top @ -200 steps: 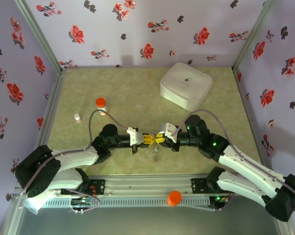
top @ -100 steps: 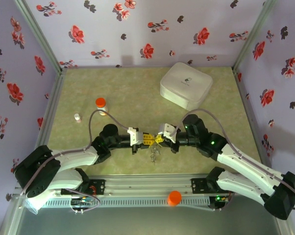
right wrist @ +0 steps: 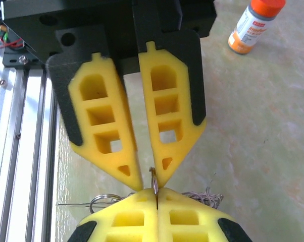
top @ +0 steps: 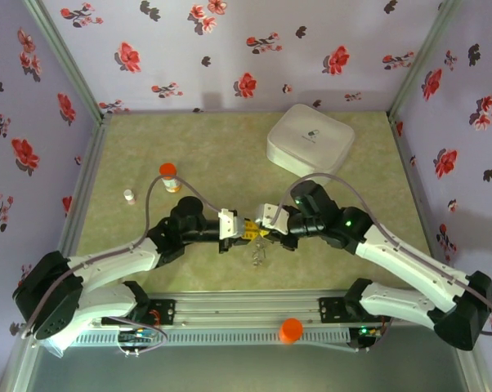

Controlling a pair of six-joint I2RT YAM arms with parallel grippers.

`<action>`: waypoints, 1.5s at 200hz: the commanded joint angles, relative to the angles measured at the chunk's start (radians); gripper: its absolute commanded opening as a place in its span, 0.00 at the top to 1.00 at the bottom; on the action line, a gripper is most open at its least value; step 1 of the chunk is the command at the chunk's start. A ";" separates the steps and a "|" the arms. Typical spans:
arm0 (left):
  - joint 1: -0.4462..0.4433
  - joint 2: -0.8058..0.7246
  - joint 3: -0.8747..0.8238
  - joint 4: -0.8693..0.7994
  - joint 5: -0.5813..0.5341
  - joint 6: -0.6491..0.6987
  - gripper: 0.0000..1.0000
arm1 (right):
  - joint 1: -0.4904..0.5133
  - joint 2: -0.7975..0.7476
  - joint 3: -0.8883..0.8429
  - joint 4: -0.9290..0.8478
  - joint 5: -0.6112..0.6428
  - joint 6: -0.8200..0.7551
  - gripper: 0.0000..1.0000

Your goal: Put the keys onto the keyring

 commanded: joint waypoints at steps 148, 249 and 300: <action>-0.009 0.027 -0.131 0.440 -0.010 -0.163 1.00 | -0.076 -0.211 -0.180 0.151 -0.043 0.179 0.69; -0.009 0.048 -0.150 0.535 -0.011 -0.183 1.00 | -0.076 -0.158 -0.204 0.195 -0.058 0.223 0.67; -0.009 0.044 -0.161 0.563 -0.007 -0.196 1.00 | -0.076 -0.130 -0.194 0.206 -0.024 0.212 0.85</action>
